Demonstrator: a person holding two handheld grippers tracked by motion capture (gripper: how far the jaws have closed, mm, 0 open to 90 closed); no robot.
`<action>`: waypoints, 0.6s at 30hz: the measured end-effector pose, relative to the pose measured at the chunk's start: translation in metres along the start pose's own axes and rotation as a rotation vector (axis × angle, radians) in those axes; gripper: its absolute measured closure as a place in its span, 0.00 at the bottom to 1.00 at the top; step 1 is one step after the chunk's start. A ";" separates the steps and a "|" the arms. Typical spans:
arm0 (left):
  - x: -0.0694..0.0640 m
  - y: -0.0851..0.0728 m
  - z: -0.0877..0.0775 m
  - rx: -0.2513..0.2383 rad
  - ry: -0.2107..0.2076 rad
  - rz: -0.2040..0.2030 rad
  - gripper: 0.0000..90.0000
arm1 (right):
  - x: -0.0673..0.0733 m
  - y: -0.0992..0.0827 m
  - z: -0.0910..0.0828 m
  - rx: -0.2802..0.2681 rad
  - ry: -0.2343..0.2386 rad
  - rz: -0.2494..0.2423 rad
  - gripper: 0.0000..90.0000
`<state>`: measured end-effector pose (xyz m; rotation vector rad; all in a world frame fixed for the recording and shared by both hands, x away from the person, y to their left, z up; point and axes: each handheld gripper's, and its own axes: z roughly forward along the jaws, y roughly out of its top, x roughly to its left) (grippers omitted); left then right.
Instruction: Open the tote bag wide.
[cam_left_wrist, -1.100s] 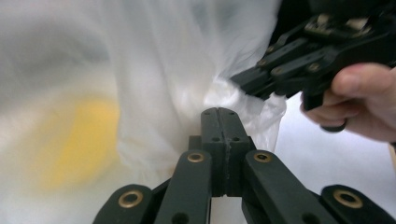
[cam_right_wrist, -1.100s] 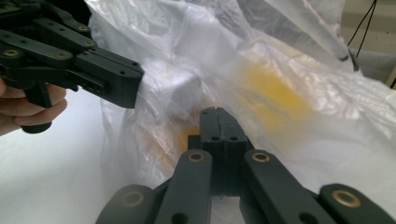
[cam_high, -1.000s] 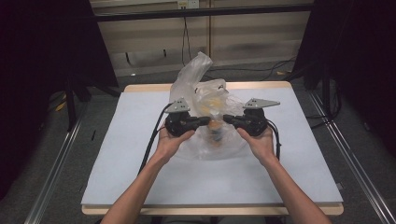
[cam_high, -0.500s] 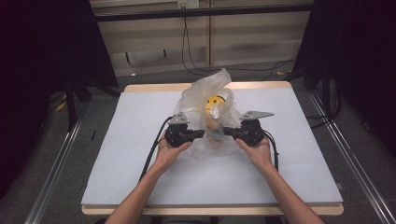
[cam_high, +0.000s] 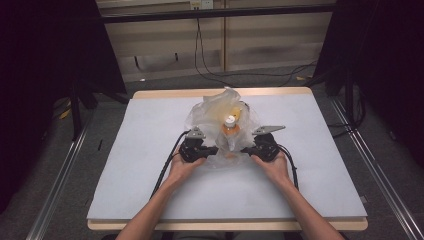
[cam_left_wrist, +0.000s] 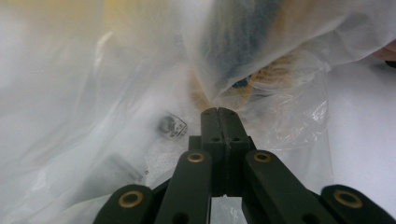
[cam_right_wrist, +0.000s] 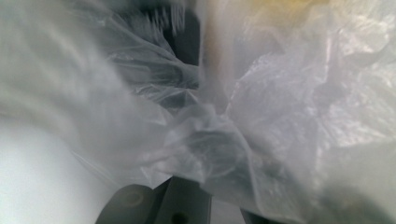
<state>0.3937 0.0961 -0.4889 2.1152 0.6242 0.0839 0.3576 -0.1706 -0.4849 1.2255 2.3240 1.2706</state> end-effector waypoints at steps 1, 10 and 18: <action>0.000 0.000 0.000 0.003 0.000 0.003 1.00 | 0.001 -0.001 0.001 0.010 -0.009 -0.004 1.00; -0.002 -0.003 -0.001 0.058 0.004 -0.002 1.00 | 0.000 -0.006 0.004 0.044 -0.033 -0.015 1.00; -0.011 0.004 -0.019 -0.024 -0.007 0.016 1.00 | 0.008 -0.001 -0.017 -0.072 0.032 -0.035 1.00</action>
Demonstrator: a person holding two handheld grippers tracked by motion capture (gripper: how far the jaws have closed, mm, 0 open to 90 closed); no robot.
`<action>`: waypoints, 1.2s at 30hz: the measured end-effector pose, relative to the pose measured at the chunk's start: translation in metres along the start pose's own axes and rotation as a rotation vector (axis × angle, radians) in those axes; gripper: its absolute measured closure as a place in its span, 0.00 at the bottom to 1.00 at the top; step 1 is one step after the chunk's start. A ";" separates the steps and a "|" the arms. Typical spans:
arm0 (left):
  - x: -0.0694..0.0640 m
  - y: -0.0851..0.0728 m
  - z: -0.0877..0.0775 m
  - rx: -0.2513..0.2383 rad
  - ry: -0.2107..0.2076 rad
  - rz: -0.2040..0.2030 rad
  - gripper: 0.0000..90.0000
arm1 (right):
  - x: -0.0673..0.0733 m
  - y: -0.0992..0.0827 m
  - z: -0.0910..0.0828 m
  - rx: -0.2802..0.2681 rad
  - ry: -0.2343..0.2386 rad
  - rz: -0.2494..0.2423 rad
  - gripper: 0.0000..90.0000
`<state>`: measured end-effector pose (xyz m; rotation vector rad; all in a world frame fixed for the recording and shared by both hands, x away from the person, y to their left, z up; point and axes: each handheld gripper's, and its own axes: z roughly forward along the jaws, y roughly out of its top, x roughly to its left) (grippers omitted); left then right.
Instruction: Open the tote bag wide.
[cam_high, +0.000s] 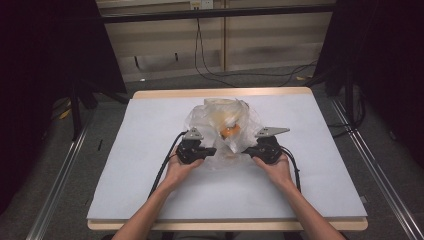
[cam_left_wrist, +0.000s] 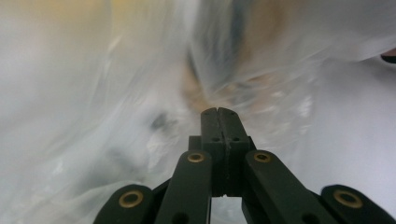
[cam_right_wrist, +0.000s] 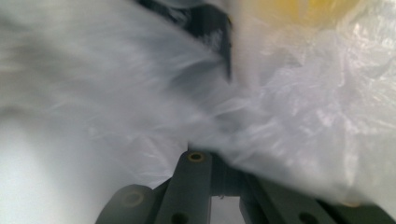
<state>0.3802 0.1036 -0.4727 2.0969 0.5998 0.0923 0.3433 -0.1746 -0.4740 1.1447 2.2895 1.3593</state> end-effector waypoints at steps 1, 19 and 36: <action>-0.003 0.002 -0.005 -0.003 -0.004 0.020 1.00 | 0.002 0.001 -0.003 -0.005 0.005 -0.001 1.00; -0.048 0.040 -0.065 -0.216 -0.087 0.110 1.00 | 0.016 0.018 -0.074 -0.167 0.023 -0.036 1.00; -0.053 0.102 -0.051 -0.318 -0.097 0.114 1.00 | 0.012 0.078 -0.051 -0.256 0.033 -0.039 1.00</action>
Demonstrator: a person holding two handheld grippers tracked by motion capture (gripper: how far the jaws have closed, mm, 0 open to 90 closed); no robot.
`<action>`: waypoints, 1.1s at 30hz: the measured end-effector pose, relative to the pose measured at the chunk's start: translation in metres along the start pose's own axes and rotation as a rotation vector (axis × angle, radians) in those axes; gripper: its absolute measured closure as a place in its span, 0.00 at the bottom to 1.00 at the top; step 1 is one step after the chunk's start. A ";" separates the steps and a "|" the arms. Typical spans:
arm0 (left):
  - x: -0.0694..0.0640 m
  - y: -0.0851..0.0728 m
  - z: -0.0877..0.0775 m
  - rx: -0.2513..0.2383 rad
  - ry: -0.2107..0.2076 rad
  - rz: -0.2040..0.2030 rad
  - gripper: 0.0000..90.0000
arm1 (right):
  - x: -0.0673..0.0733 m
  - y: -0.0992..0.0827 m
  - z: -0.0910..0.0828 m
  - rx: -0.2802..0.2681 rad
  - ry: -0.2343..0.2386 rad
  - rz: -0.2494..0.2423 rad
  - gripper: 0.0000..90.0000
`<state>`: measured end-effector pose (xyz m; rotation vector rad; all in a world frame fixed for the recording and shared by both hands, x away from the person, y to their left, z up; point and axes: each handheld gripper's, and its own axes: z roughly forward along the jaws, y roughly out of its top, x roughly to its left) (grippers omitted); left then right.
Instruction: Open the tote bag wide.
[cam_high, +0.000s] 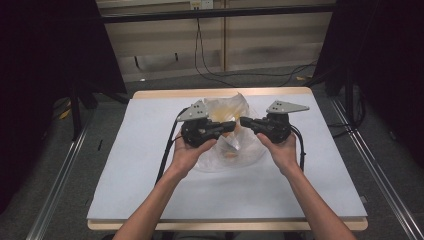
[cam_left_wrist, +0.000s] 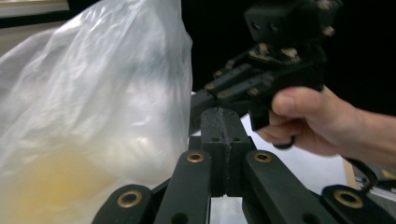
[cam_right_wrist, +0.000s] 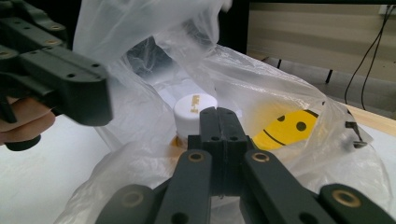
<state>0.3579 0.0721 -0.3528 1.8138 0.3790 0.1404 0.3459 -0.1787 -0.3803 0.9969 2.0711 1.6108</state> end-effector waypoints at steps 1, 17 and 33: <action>0.003 0.000 0.000 0.005 0.021 0.002 1.00 | -0.001 0.000 0.003 -0.001 0.000 0.002 1.00; 0.055 -0.042 0.004 0.169 0.180 -0.068 1.00 | -0.018 -0.039 0.026 0.133 -0.052 0.050 1.00; 0.062 -0.102 0.045 0.539 0.150 -0.008 1.00 | -0.034 -0.074 0.067 0.374 -0.036 0.014 1.00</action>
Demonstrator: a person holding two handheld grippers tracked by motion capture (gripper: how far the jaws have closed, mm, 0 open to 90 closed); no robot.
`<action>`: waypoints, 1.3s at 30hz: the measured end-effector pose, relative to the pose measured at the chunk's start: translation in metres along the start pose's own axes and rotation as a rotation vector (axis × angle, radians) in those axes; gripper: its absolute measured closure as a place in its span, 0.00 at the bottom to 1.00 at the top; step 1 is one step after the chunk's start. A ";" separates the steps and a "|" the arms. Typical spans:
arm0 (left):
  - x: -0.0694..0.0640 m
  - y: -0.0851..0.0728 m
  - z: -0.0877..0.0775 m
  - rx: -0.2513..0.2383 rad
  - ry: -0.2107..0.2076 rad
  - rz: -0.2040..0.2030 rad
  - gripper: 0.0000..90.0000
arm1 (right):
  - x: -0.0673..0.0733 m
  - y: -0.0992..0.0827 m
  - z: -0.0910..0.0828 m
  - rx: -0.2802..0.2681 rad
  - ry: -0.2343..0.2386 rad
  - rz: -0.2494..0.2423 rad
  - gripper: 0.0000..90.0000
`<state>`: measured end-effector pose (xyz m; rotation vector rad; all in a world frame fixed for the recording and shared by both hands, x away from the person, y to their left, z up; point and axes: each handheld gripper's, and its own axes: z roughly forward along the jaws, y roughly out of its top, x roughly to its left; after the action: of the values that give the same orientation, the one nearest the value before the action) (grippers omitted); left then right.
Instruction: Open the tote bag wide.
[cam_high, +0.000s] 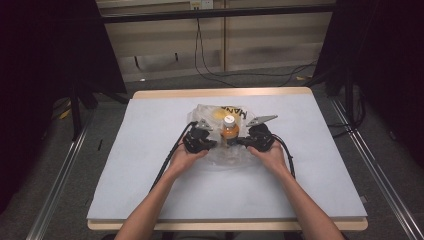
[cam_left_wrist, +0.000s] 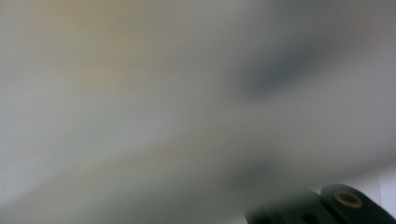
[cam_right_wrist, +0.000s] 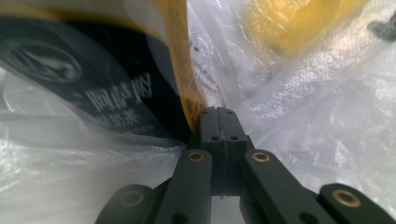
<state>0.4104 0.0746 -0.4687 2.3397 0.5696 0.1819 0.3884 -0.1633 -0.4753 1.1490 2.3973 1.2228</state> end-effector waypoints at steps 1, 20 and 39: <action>-0.003 0.000 0.001 0.030 0.010 0.031 1.00 | -0.001 -0.001 0.001 0.017 0.000 -0.002 1.00; -0.034 -0.026 -0.028 0.155 -0.067 0.155 1.00 | -0.013 -0.019 -0.029 0.234 0.015 -0.147 1.00; -0.039 -0.054 -0.053 0.103 -0.093 0.166 1.00 | -0.021 -0.047 -0.069 0.230 -0.034 -0.146 1.00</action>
<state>0.3414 0.1242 -0.4652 2.4816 0.3463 0.1223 0.3420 -0.2357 -0.4703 1.0225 2.5957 0.8945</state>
